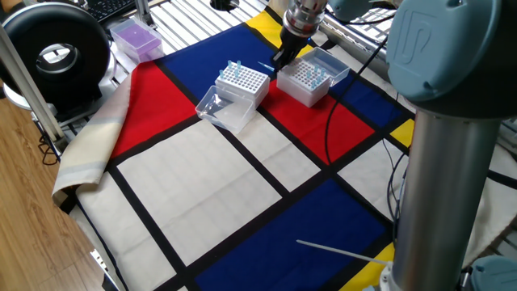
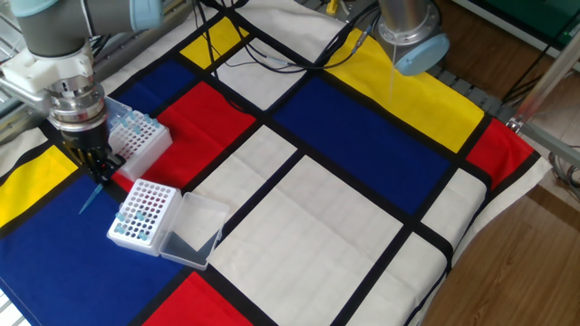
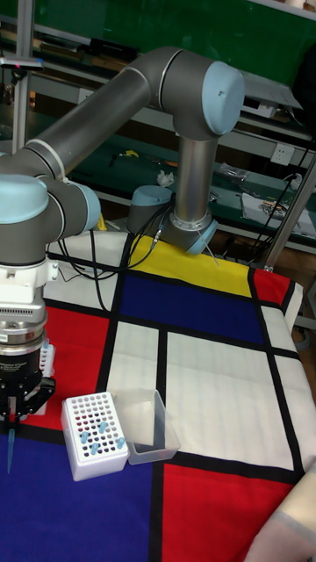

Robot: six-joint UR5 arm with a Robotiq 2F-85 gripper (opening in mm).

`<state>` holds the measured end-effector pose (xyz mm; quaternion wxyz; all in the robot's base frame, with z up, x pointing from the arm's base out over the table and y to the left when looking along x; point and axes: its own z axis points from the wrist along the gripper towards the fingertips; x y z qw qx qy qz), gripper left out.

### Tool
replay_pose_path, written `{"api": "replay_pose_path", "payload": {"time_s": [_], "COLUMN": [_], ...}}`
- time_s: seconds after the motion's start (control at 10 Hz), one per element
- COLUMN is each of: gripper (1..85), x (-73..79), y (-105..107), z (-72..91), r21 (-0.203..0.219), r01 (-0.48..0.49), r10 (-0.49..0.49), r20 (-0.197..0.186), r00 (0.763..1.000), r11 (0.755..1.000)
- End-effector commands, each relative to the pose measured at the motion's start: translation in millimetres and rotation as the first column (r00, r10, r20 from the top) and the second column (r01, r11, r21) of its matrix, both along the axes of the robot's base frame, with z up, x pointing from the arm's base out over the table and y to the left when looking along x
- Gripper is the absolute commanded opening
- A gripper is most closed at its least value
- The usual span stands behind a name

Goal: Transfer all medium pipette tips from one holder to another

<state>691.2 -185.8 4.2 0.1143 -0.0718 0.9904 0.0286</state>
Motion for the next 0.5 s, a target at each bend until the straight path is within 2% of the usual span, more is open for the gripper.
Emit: {"api": "replay_pose_path", "payload": {"time_s": [0.0,0.2,0.4], "gripper": [15.3,13.3,9.0], "x": [0.3,-3.8,-3.6], "y": [-5.2,-12.4,-12.7], "z": [6.5,10.0,15.9], "r21": [-0.019,-0.052,-0.059], "r01": [0.018,0.017,0.031], "r10": [-0.019,-0.019,-0.034], "r20": [-0.020,-0.044,-0.057], "r00": [1.000,0.999,0.998], "r11": [1.000,0.999,0.998]}}
